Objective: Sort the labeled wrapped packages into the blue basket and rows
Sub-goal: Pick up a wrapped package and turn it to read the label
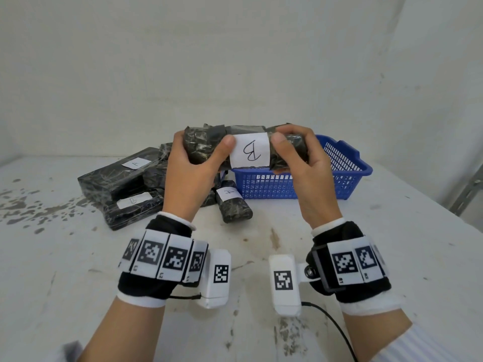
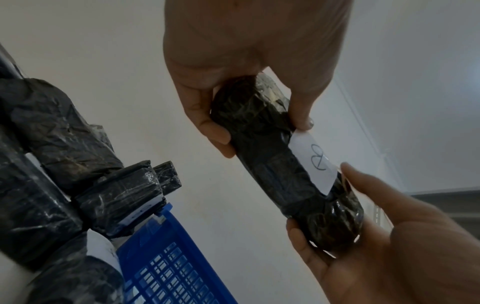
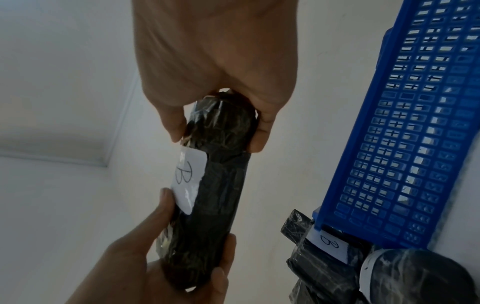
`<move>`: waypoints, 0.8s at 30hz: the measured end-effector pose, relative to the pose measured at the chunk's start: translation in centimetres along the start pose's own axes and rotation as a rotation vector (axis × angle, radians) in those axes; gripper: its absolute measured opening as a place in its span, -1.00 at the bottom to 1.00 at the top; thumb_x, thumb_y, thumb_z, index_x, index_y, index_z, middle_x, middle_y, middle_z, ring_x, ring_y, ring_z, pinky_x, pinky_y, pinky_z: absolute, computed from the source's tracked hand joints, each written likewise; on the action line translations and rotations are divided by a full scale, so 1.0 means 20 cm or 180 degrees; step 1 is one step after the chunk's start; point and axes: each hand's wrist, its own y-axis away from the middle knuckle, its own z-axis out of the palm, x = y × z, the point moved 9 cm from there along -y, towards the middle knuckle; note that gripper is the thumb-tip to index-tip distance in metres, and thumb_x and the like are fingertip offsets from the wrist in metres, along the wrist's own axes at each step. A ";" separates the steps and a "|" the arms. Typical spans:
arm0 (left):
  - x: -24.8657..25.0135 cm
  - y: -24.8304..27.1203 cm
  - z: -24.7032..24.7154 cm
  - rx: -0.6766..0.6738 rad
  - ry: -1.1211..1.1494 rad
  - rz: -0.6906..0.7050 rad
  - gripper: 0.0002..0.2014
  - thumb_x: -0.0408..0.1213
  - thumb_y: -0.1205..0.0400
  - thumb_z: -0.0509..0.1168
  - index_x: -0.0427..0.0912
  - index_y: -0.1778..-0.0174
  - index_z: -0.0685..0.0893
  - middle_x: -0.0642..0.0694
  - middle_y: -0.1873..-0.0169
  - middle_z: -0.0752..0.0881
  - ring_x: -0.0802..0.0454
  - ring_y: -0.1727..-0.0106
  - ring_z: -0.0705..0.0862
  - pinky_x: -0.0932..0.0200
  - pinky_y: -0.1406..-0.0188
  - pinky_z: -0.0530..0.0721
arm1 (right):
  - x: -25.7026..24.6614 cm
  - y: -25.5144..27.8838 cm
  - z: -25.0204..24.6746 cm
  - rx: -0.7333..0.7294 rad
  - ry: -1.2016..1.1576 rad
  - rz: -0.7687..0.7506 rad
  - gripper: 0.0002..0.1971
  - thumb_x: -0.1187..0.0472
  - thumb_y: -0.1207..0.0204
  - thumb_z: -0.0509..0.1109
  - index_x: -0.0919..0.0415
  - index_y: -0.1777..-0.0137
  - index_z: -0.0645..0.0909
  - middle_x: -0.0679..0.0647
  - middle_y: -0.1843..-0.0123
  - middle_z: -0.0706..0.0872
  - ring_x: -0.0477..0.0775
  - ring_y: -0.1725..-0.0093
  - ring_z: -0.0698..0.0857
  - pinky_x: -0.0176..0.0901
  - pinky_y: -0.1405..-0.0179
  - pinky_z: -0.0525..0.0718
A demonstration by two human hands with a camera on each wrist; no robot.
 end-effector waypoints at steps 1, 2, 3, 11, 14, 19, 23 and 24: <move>0.00 0.00 0.00 0.0012 -0.0018 0.0008 -0.44 0.22 -0.36 0.48 0.00 -0.15 0.55 0.05 -0.01 0.73 0.03 -0.07 0.76 -0.24 -0.09 0.74 | -0.01 0.00 0.00 -0.0003 -0.0022 -0.0007 -0.87 0.17 -0.59 0.49 -0.01 -0.08 0.65 -0.02 -0.06 0.76 -0.15 0.01 0.77 -0.30 0.14 0.73; 0.00 0.01 0.00 0.0034 -0.0025 0.0008 -0.40 0.23 -0.34 0.50 -0.02 -0.17 0.55 0.06 0.00 0.73 0.05 -0.07 0.76 -0.22 -0.09 0.75 | -0.01 0.01 0.01 -0.0006 -0.0018 -0.0031 -0.85 0.18 -0.56 0.52 0.00 -0.07 0.64 -0.06 -0.02 0.76 -0.15 0.02 0.78 -0.31 0.15 0.73; 0.00 0.01 -0.01 0.0060 -0.0024 0.0003 -0.37 0.22 -0.33 0.52 -0.03 -0.19 0.55 0.06 0.00 0.73 0.07 -0.07 0.76 -0.20 -0.08 0.75 | -0.01 0.01 0.01 -0.0002 0.0008 -0.0054 -0.82 0.19 -0.55 0.54 0.01 -0.07 0.63 -0.08 0.01 0.75 -0.15 0.04 0.78 -0.31 0.16 0.73; 0.00 0.03 0.00 0.0052 -0.0227 -0.0104 -0.18 0.42 -0.20 0.47 -0.03 -0.24 0.53 0.07 0.04 0.74 0.08 0.10 0.80 -0.12 0.06 0.81 | -0.04 0.04 0.04 0.0027 0.0275 -0.0206 -0.68 0.14 -0.48 0.61 0.07 -0.12 0.57 -0.02 0.03 0.72 0.01 0.01 0.76 -0.09 -0.07 0.78; 0.00 0.03 0.01 0.0004 -0.0080 -0.0120 -0.44 0.18 -0.37 0.54 -0.02 -0.17 0.57 0.11 0.09 0.74 0.11 0.08 0.75 -0.04 -0.01 0.77 | -0.02 0.03 0.03 0.0059 0.0406 -0.0251 -0.53 0.07 -0.50 0.60 -0.06 -0.34 0.50 -0.04 -0.22 0.70 -0.09 -0.17 0.74 0.04 -0.26 0.74; 0.02 0.00 0.03 -0.0347 0.0476 0.0028 -0.33 -0.22 -0.45 0.57 0.02 -0.45 0.43 -0.09 -0.27 0.68 0.00 -0.19 0.74 0.01 -0.12 0.74 | 0.06 0.02 0.05 -0.0130 0.0495 0.0082 -0.13 -0.18 -0.47 0.53 -0.22 -0.69 0.13 0.01 -0.60 0.49 0.02 -0.55 0.54 0.04 -0.50 0.57; 0.01 0.00 0.05 -0.0455 0.0880 -0.0081 -0.45 -0.22 -0.60 0.41 -0.14 -0.49 0.39 -0.13 -0.28 0.68 0.03 -0.21 0.74 -0.02 -0.24 0.69 | 0.05 0.00 -0.01 0.0088 0.0340 0.0097 -0.48 -0.04 -0.53 0.53 -0.12 -0.48 0.52 0.04 -0.37 0.64 -0.08 -0.29 0.70 -0.07 -0.23 0.74; 0.01 0.00 0.06 -0.0436 0.0975 -0.0121 -0.53 -0.26 -0.66 0.33 -0.20 -0.48 0.38 -0.14 -0.25 0.69 0.04 -0.17 0.76 0.03 -0.17 0.71 | 0.05 0.00 -0.02 0.0109 0.0313 0.0126 -0.49 -0.07 -0.50 0.54 -0.15 -0.45 0.54 0.07 -0.39 0.63 -0.06 -0.30 0.70 -0.07 -0.24 0.75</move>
